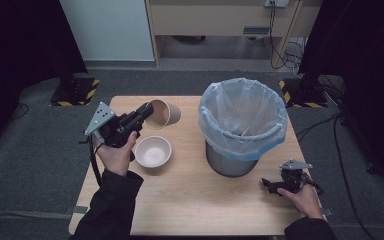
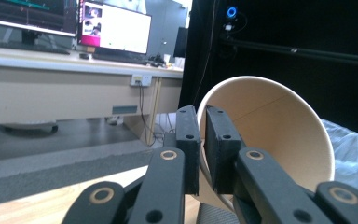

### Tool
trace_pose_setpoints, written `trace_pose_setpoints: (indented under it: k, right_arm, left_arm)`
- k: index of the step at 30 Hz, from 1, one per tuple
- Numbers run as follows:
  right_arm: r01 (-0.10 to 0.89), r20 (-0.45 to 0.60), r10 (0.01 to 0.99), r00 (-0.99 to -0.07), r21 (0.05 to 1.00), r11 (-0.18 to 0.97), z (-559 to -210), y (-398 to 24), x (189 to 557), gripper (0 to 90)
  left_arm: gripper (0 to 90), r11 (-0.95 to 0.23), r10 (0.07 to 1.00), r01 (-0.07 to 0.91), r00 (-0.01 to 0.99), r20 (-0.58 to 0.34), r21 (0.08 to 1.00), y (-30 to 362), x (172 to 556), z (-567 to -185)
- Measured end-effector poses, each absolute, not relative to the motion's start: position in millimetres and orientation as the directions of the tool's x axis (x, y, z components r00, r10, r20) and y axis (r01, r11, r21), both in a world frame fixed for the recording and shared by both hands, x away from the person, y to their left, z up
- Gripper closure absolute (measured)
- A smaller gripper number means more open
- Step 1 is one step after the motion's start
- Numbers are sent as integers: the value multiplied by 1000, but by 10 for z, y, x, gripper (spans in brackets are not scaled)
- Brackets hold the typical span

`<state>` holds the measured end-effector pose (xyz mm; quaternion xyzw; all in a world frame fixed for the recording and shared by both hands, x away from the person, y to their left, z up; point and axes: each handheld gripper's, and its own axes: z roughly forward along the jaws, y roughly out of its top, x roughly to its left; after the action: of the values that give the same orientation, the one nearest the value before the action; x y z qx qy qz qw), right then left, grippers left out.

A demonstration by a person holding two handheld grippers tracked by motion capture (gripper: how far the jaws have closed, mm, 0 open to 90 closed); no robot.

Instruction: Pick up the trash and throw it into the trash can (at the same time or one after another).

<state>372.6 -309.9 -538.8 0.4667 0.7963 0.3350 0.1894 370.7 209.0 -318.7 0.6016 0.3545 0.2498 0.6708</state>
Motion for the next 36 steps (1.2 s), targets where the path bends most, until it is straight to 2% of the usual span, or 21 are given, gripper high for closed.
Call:
trace_pose_setpoints:
  k: [17, 36]
  right_arm:
    - [616, 11, 870, -493, 710, 340, -5389, -3099, 3726, 27]
    - [616, 11, 870, -493, 710, 340, -5389, -3099, 3726, 27]
  left_arm:
    - [841, 205, 729, 11, 666, -161, 979, 1973, 3634, -2856]
    - [841, 203, 698, -30, 706, -123, 979, 1551, 3732, -2526]
